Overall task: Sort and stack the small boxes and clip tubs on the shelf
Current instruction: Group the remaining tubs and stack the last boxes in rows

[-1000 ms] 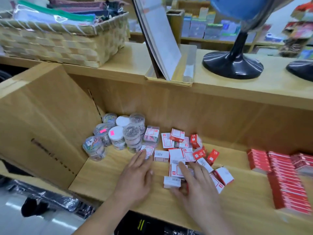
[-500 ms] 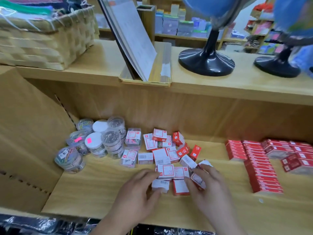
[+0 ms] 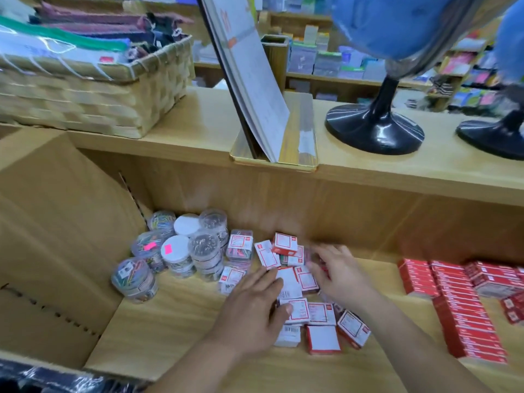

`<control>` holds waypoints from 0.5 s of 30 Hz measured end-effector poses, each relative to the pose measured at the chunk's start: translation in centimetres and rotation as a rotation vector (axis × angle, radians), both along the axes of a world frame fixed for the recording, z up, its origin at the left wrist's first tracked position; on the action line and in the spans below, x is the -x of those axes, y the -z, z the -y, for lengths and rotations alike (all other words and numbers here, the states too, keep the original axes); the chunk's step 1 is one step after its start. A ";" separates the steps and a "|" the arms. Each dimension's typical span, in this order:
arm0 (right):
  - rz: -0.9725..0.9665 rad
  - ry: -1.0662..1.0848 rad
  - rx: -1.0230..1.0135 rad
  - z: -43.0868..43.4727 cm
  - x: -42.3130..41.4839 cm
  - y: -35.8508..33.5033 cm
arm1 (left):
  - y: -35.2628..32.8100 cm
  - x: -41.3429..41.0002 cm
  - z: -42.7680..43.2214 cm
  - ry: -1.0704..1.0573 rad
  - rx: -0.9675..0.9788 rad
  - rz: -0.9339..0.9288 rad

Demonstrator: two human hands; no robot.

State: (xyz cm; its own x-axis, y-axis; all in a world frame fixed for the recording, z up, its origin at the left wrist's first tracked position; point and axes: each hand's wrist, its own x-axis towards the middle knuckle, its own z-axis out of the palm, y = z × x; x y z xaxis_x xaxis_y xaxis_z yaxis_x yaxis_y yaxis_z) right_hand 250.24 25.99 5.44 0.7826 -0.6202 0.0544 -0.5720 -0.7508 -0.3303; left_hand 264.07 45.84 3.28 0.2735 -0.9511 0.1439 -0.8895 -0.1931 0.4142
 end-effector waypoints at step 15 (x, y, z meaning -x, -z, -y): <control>-0.213 0.053 -0.066 0.1 -0.9 -1.4 | 1.0 -1.4 -0.9 0.025 0.141 -0.283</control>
State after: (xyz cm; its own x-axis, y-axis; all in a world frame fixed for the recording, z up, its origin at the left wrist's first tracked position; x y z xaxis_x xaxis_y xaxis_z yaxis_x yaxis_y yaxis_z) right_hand 251.19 25.92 6.80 0.7384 -0.6572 -0.1512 -0.6721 -0.6987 -0.2452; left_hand 265.45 46.72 2.23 0.2985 -0.9340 0.1961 -0.7386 -0.0960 0.6673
